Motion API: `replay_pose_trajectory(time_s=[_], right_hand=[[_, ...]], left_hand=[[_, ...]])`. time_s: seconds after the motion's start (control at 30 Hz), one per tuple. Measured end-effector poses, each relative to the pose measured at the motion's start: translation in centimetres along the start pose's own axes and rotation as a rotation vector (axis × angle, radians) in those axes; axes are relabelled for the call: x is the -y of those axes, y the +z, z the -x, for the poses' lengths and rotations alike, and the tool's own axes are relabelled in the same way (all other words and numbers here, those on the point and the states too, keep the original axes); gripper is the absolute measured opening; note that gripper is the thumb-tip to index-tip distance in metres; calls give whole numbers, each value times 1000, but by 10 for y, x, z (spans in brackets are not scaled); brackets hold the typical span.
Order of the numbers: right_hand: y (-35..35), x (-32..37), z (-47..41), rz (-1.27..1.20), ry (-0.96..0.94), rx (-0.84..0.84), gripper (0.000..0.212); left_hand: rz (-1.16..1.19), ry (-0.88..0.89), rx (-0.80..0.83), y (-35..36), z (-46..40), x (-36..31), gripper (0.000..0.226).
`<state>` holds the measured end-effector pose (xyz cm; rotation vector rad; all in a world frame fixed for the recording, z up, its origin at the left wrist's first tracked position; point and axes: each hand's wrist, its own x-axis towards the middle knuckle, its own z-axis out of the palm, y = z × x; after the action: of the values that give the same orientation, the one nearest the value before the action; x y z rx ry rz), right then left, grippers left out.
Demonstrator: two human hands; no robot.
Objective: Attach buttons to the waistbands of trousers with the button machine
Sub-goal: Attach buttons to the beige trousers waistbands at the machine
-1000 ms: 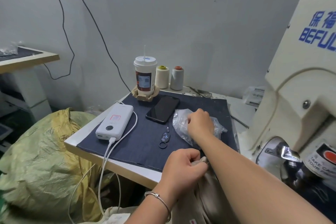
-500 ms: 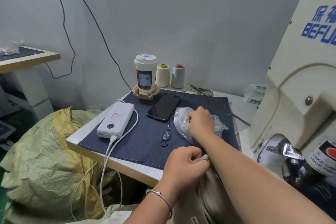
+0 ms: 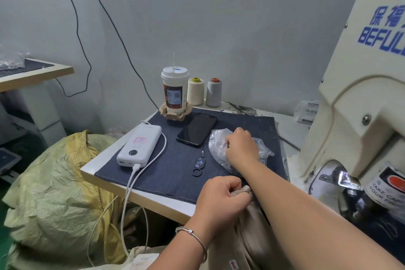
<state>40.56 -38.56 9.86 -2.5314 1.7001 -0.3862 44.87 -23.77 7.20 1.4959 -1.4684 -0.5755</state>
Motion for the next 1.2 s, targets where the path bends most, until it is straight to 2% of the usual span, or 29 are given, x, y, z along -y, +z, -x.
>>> replay_pose_trajectory(time_s=[0.33,0.53,0.67,0.97,1.2], right_hand=[[-3,0,2,187,-56,0,25],[-4,-2,3,187,-55,0,25],[-1,-3,3,147,-38,-40,26],[3,-9,4,95,-159,-135,21],[-10,-17,25,-173,-134,-352,16]], left_hand=[[-17,-5,7,0,-1,0,40],[-14,-5,8,0,-1,-2,38],[-16,-13,-4,1,0,0,46],[-28,-23,-8,1,-1,1,42],[-32,-45,-12,2,-4,1,34]])
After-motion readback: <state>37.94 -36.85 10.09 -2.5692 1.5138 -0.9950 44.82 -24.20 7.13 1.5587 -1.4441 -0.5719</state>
